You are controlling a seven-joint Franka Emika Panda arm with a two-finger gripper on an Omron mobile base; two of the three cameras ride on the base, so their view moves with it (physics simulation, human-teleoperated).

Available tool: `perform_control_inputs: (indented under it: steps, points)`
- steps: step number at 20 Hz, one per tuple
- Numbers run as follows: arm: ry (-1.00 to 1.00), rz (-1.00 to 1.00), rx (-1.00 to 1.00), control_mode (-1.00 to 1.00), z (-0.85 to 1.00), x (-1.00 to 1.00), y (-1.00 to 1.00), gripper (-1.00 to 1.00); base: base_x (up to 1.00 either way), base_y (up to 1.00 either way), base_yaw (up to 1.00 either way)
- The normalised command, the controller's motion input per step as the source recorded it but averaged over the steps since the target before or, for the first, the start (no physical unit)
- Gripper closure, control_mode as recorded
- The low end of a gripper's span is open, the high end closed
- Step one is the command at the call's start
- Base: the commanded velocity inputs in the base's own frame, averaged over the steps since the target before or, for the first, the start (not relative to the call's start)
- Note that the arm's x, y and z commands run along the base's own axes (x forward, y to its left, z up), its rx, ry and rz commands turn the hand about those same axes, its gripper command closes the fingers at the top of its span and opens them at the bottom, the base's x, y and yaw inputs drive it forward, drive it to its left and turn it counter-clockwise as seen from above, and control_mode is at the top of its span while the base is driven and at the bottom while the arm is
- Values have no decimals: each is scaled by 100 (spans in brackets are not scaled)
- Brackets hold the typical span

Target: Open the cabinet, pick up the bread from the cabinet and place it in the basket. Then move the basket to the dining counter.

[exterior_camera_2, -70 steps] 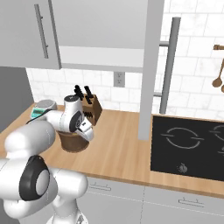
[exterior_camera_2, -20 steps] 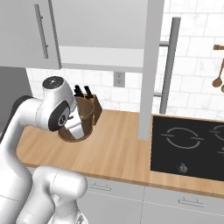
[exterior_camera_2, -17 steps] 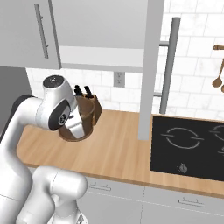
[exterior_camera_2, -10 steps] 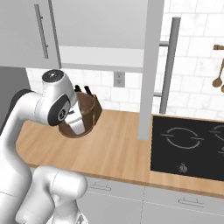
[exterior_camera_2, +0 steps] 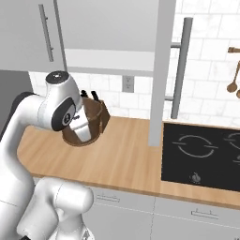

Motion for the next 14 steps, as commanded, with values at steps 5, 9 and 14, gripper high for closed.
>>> perform_control_inputs:
  steps: [5, 9, 14]
  points:
    - [0, 0, 0, 100, 0, 0, 0, 100, -100, 0, -5]
    - [0, 0, 0, 100, 0, 0, 0, 100, -100, -7, -39]
    - [0, 0, 0, 100, 0, 0, 0, 100, -87, -2, -73]
